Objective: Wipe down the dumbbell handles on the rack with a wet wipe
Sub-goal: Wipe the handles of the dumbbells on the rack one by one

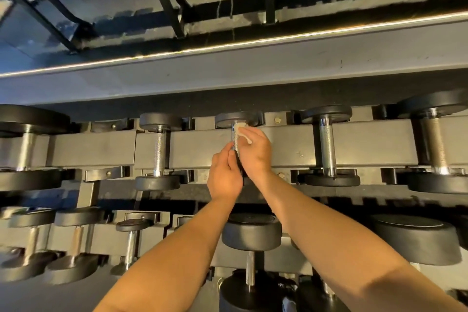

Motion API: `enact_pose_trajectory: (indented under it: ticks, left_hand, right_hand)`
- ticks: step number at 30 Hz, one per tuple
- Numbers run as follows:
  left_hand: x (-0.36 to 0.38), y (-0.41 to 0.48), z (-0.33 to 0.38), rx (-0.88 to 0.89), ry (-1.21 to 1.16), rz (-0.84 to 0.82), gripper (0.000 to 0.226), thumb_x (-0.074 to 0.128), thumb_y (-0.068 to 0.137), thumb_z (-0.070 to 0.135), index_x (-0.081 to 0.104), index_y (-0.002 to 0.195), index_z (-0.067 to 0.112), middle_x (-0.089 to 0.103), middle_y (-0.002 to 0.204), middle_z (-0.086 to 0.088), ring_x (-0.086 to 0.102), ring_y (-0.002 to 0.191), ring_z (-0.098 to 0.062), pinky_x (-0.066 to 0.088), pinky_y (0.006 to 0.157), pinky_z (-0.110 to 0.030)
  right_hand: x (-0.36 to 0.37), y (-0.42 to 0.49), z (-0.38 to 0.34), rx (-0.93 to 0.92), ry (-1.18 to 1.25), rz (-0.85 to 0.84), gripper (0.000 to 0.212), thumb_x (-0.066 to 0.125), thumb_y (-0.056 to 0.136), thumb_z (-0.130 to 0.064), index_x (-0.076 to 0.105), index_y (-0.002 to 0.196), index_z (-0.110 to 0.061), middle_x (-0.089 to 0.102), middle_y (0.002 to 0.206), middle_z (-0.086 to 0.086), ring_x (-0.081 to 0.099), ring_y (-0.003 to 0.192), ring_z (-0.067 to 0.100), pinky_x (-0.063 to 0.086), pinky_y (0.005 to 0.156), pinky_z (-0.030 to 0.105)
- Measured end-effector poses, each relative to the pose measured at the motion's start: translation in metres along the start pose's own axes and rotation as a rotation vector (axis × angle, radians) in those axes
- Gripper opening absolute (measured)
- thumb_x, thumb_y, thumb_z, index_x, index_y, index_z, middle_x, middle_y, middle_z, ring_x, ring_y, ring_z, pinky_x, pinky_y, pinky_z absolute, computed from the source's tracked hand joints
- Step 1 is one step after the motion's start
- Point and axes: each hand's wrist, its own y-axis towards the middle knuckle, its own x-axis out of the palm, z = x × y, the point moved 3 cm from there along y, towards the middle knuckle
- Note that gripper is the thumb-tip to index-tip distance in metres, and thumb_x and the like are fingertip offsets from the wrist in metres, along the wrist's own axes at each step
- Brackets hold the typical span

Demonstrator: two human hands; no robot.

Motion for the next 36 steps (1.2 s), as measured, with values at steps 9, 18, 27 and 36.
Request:
enact_pose_trajectory:
  ticks: [9,18,27,36]
  left_hand:
    - [-0.001,-0.005,0.003,-0.015,0.01,0.021,0.043,0.021,0.109,0.046,0.044,0.145,0.043,0.053,0.137,0.008,0.057,0.118,-0.016,0.049,0.097,-0.043]
    - [0.0,-0.002,0.001,-0.012,0.033,0.032,0.044,0.02,0.108,0.046,0.046,0.144,0.043,0.053,0.138,0.009,0.057,0.119,-0.016,0.049,0.096,-0.04]
    - [0.0,-0.002,0.001,-0.019,0.034,0.022,0.045,0.02,0.109,0.045,0.045,0.145,0.042,0.052,0.141,0.008,0.056,0.121,-0.017,0.048,0.097,-0.038]
    - [-0.001,-0.005,0.003,-0.018,0.02,0.022,0.043,0.02,0.109,0.046,0.047,0.142,0.044,0.054,0.136,0.008,0.057,0.118,-0.017,0.05,0.096,-0.043]
  right_hand:
    - [-0.01,-0.02,0.019,0.005,-0.145,-0.067,0.021,0.06,0.098,-0.008,0.075,0.112,-0.013,0.063,0.111,-0.007,0.06,0.112,0.012,0.039,0.088,0.0]
    - [-0.001,-0.017,0.009,0.103,0.093,-0.076,0.027,0.054,0.1,-0.002,0.072,0.12,-0.01,0.067,0.111,-0.01,0.065,0.099,-0.005,0.049,0.082,0.007]
    - [-0.003,-0.005,-0.012,0.131,0.123,-0.052,0.033,0.051,0.101,-0.002,0.071,0.123,-0.014,0.061,0.115,-0.013,0.057,0.102,-0.004,0.04,0.078,-0.004]
    - [-0.009,-0.031,0.01,0.14,0.03,-0.119,0.029,0.053,0.1,-0.001,0.072,0.12,-0.011,0.069,0.122,0.003,0.062,0.1,0.002,0.044,0.08,0.0]
